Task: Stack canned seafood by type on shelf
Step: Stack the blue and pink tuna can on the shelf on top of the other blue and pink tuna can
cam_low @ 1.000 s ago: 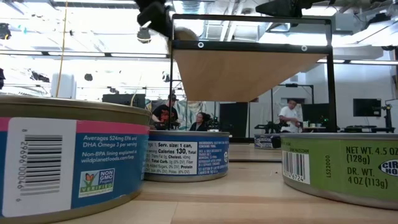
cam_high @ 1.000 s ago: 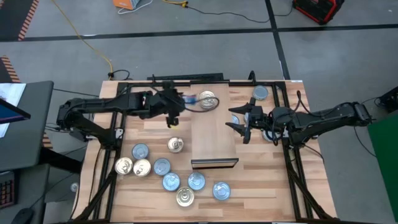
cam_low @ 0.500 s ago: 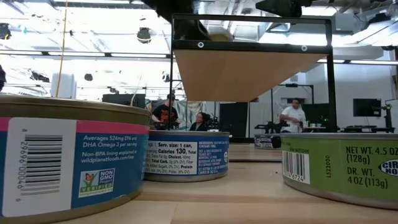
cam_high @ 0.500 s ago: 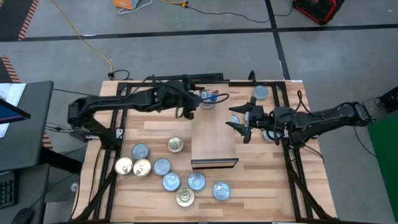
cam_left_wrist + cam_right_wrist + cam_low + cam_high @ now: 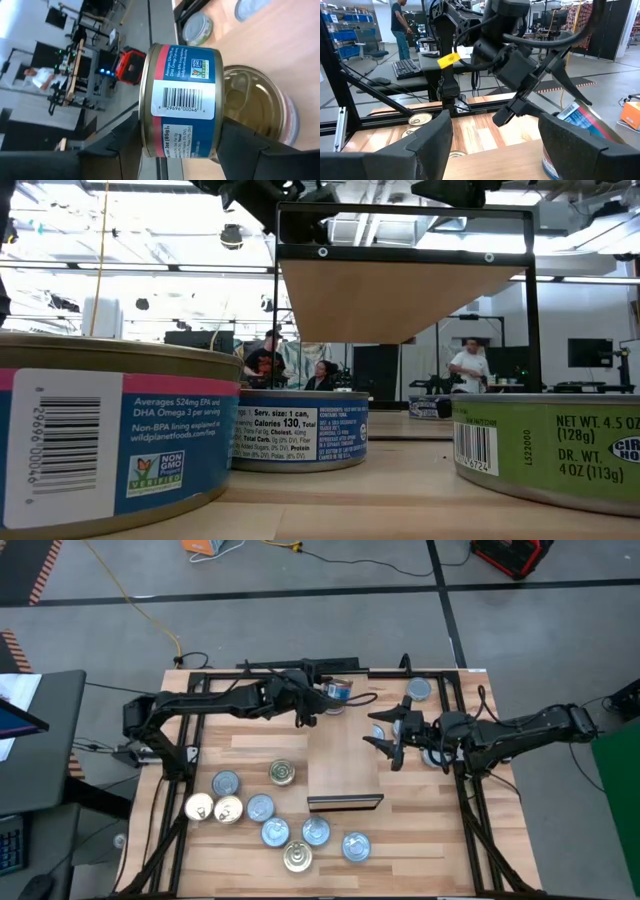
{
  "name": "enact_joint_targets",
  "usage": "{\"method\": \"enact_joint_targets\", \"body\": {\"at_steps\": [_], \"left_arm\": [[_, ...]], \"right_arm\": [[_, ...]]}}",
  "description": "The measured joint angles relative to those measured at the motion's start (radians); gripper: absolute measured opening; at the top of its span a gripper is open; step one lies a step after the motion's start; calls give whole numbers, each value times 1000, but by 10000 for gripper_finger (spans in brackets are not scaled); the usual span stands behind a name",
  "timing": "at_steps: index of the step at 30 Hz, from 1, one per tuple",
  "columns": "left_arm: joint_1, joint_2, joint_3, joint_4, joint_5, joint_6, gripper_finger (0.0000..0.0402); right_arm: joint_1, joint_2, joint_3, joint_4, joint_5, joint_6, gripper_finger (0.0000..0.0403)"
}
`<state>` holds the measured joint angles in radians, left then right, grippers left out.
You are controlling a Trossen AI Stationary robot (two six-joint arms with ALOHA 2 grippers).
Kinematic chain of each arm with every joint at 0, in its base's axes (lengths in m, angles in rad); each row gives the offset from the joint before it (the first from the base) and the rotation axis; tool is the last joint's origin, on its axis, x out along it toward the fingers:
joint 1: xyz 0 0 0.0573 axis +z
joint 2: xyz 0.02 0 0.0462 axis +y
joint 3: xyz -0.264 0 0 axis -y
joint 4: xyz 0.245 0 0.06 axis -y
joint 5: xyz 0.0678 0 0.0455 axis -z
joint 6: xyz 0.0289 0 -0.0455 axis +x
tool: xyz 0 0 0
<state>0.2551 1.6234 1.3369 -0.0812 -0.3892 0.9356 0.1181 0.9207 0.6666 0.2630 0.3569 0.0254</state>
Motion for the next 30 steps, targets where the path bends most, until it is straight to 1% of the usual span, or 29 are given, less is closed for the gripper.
{"method": "enact_joint_targets", "body": {"at_steps": [7, 11, 14, 18, 21, 23, 27, 30], "left_arm": [[-5, -3, 1, -74, -72, -42, 250], [-26, -2, 1, -76, -74, -58, 275], [-43, -2, 1, -80, -76, -58, 288], [-52, -6, 1, -84, -109, -62, 292], [-52, -11, 4, -105, -117, -95, 291], [-51, -11, 24, -159, -116, -127, 291], [-49, -10, 66, -233, -74, -184, 291], [-49, -10, 94, -280, -61, -205, 291]], "right_arm": [[0, 0, 0, 3, 0, 1, 317], [0, 0, 0, 8, 0, 1, 317], [0, 0, 0, 8, 0, 1, 317], [0, 0, 0, 8, 0, 1, 317], [0, 0, 0, 8, 0, 3, 317], [0, 0, 0, 8, 0, 3, 317], [0, 0, 0, 8, 0, 3, 317], [-1, 0, 0, 8, 0, 3, 317]]}}
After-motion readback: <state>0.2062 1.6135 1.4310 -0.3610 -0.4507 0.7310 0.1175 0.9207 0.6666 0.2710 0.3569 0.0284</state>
